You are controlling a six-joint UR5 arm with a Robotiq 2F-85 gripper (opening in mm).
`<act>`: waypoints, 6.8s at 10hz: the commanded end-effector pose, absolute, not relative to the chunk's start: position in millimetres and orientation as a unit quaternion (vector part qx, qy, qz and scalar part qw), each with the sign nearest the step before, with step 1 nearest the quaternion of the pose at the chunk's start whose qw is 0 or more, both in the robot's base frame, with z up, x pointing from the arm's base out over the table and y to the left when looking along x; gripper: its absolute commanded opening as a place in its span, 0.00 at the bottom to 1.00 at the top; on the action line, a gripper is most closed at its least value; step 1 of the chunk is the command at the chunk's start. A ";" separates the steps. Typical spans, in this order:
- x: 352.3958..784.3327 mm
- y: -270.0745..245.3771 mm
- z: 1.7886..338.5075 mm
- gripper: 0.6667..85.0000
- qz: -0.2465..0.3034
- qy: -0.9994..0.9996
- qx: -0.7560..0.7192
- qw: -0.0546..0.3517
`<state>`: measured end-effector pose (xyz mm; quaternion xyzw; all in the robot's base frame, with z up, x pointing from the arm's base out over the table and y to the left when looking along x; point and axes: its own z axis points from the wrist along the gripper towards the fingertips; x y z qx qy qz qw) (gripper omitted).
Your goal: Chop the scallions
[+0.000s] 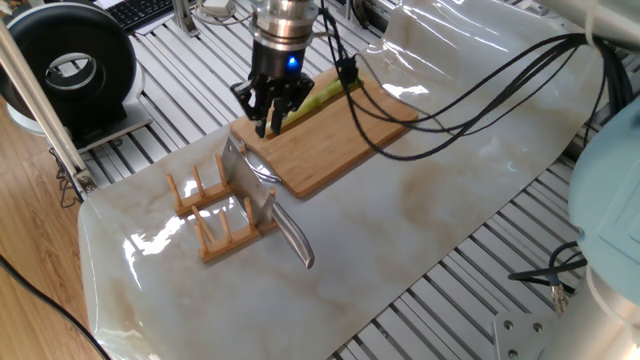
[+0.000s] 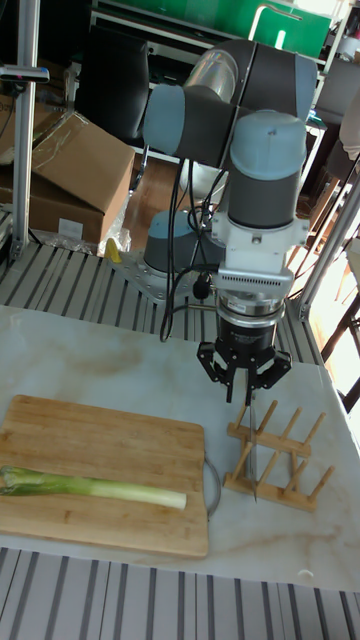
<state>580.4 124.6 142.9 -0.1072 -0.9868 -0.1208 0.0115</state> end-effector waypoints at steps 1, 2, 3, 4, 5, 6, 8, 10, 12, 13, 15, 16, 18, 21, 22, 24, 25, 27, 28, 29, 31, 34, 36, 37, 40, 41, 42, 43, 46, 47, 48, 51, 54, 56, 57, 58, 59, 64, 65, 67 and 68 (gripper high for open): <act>581.3 138.3 130.7 0.34 -0.131 -0.981 -0.141 0.018; 580.9 139.6 126.9 0.35 -0.133 -0.980 -0.144 0.019; 578.7 144.8 121.1 0.37 -0.141 -0.978 -0.153 0.021; 574.6 139.2 112.9 0.38 -0.131 -0.980 -0.150 0.019; 572.5 137.0 107.2 0.38 -0.130 -0.980 -0.149 0.015; 571.7 137.5 104.8 0.38 -0.126 -0.981 -0.148 0.013; 570.0 145.8 101.8 0.38 -0.130 -0.980 -0.152 0.014; 565.1 156.5 100.4 0.38 -0.134 -0.979 -0.151 0.012; 557.1 156.0 99.3 0.37 -0.127 -0.984 -0.126 0.022; 558.4 161.2 99.5 0.38 -0.135 -0.983 -0.124 0.022; 557.0 166.4 99.3 0.38 -0.133 -0.984 -0.117 0.024; 555.9 166.2 95.8 0.38 -0.130 -0.985 -0.112 0.025; 554.1 166.0 90.5 0.38 -0.127 -0.987 -0.097 0.029; 555.9 164.1 84.4 0.38 -0.125 -0.988 -0.082 0.029; 557.5 163.3 80.7 0.38 -0.125 -0.989 -0.076 0.029; 559.2 165.0 76.0 0.38 -0.127 -0.989 -0.073 0.029; 560.5 167.1 74.8 0.38 -0.129 -0.988 -0.073 0.029; 562.3 168.1 71.0 0.37 -0.127 -0.989 -0.070 0.028; 563.0 168.0 68.7 0.37 -0.127 -0.989 -0.068 0.028; 563.6 168.6 67.3 0.37 -0.129 -0.989 -0.068 0.028; 564.6 167.8 66.4 0.37 -0.130 -0.989 -0.067 0.029; 562.8 170.5 66.3 0.36 -0.137 -0.988 -0.062 0.037; 563.9 171.6 68.0 0.35 -0.148 -0.986 -0.062 0.042; 566.0 174.9 69.9 0.35 -0.160 -0.984 -0.064 0.043; 569.3 171.7 68.7 0.34 -0.188 -0.979 -0.058 0.047; 570.4 167.7 68.7 0.34 -0.189 -0.979 -0.056 0.049; 570.2 165.8 67.4 0.34 -0.189 -0.979 -0.054 0.050; 570.2 166.6 65.9 0.33 -0.192 -0.979 -0.054 0.050; 567.3 174.6 68.4 0.31 -0.208 -0.975 -0.056 0.058; 565.1 176.5 68.6 0.30 -0.212 -0.974 -0.055 0.062; 565.0 177.5 68.4 0.29 -0.213 -0.973 -0.056 0.062; 564.4 173.5 61.0 0.28 -0.203 -0.976 -0.055 0.062; 562.1 173.9 59.9 0.26 -0.205 -0.975 -0.056 0.063; 558.7 176.5 65.2 0.26 -0.208 -0.974 -0.058 0.068; 558.9 175.9 64.7 0.26 -0.207 -0.974 -0.059 0.067; 559.3 173.3 62.5 0.25 -0.203 -0.975 -0.060 0.066; 559.2 172.2 61.0 0.25 -0.202 -0.975 -0.060 0.066; 561.3 176.0 59.1 0.24 -0.208 -0.974 -0.065 0.061; 565.4 174.3 57.8 0.24 -0.204 -0.975 -0.074 0.055; 569.0 174.8 57.2 0.24 -0.204 -0.974 -0.082 0.049; 571.9 175.8 56.9 0.23 -0.205 -0.974 -0.087 0.044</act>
